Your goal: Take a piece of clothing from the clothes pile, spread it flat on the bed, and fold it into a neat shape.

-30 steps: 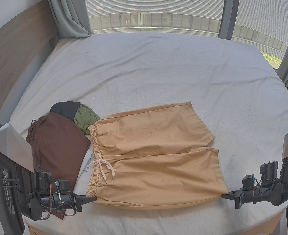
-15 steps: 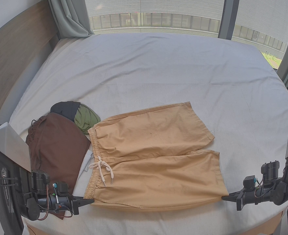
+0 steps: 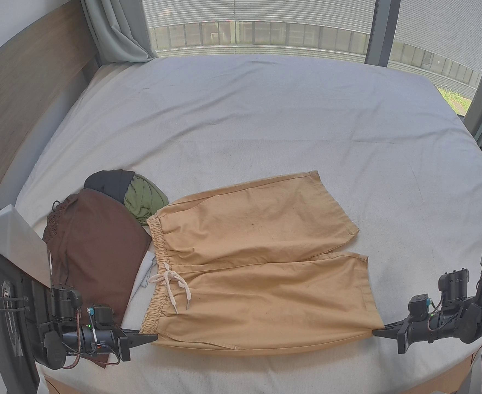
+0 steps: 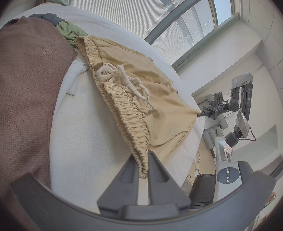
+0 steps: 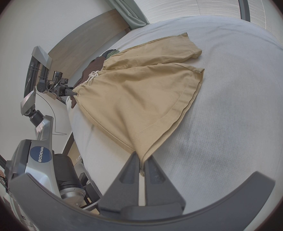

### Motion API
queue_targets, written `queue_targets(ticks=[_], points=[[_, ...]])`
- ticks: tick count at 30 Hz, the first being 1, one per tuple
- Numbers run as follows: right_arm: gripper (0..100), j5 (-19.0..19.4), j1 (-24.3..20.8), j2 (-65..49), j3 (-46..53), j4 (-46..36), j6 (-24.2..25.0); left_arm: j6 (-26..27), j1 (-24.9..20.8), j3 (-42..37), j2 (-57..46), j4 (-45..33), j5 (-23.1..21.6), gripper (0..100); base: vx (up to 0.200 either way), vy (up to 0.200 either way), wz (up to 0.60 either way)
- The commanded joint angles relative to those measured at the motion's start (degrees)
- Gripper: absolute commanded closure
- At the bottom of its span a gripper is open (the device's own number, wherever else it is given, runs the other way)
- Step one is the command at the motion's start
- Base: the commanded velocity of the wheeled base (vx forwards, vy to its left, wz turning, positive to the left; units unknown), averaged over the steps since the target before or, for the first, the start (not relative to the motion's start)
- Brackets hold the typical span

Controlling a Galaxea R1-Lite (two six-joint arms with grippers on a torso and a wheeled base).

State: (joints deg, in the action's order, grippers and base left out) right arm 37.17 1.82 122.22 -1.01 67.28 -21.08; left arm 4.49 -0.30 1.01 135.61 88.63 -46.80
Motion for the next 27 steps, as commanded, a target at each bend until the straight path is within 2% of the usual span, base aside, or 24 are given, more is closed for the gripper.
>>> queue_targets(ticks=[1,7,8,9,10,17,19,27], points=[[100,0.8,0.12,-0.41,1.01,0.31,0.07,0.35,-0.13,-0.92,1.06,0.23,-0.13,100,0.0,0.0,0.0],[100,0.8,0.64,-0.32,1.01,-0.31,-0.02,0.52,-0.4,-1.01,1.06,0.23,-0.13,100,0.0,0.0,0.0],[100,0.8,0.64,-0.23,1.01,-0.4,-0.02,0.44,-0.4,-1.01,1.06,0.23,-0.13,0,0.0,0.0,0.0],[100,0.8,0.64,-0.23,1.01,-0.4,-0.02,0.44,-0.4,-1.01,1.06,0.23,-0.13,0,0.0,0.0,0.0],[0,0.8,0.64,-0.23,1.01,-0.31,-0.02,0.44,-0.31,-1.01,1.06,0.23,-0.13,0,0.0,0.0,0.0],[0,2.03,0.64,-0.41,0.75,1.01,0.51,0.35,-0.05,-0.84,0.45,0.32,-0.4,0,0.0,0.0,0.0],[0,2.03,0.56,-0.32,-0.48,3.38,2.53,0.44,0.04,-0.57,0.36,0.32,-0.4,0,0.0,0.0,0.0],[0,1.06,-1.46,1.0,-5.14,17.36,17.12,0.35,1.01,1.19,0.27,0.32,-0.4,0,0.0,0.0,0.0]])
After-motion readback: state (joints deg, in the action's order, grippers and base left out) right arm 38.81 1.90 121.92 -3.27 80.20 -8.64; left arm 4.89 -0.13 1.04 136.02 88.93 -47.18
